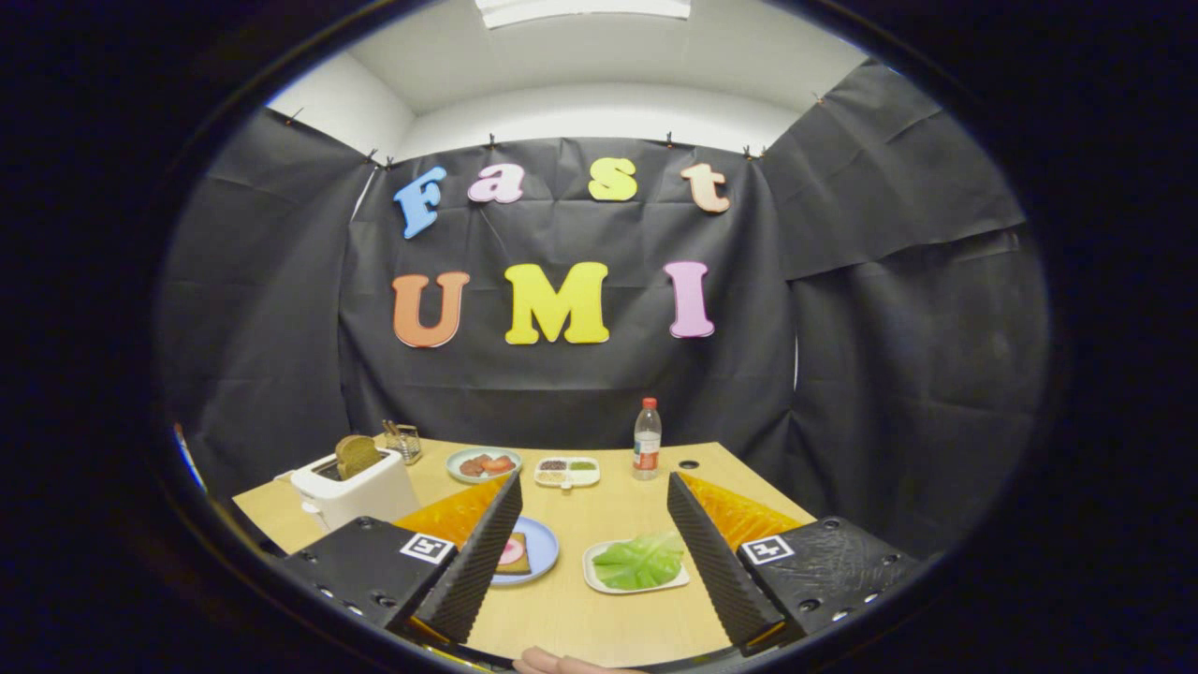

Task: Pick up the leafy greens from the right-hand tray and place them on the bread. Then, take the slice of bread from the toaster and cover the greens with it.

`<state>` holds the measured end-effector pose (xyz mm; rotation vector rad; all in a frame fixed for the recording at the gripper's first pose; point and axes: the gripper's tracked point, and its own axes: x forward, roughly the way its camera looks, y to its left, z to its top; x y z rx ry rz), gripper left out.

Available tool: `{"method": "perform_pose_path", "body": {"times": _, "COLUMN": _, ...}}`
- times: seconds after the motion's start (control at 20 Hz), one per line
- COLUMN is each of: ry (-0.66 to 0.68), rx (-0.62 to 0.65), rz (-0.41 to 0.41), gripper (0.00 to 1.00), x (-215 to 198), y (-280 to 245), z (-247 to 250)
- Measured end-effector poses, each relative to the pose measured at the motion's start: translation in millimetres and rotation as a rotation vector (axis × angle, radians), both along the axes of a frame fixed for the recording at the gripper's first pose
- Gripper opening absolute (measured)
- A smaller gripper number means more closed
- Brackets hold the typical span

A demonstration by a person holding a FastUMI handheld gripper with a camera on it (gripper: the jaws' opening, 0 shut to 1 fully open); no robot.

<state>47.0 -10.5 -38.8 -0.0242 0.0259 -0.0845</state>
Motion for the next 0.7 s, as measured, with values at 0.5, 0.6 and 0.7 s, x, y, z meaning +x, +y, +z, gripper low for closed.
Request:
{"method": "perform_pose_path", "body": {"times": 0.5, "ry": 0.214, "rx": -0.102, "rz": -0.068, "gripper": 0.95, "x": 121, "y": -45, "z": -102}}
{"method": "perform_pose_path", "body": {"times": 0.6, "ry": 0.308, "rx": -0.11, "rz": -0.082, "gripper": 0.95, "x": 142, "y": -55, "z": -136}}
{"method": "perform_pose_path", "body": {"times": 0.7, "ry": 0.359, "rx": -0.116, "rz": -0.096, "gripper": 0.96, "x": 156, "y": -62, "z": -153}}
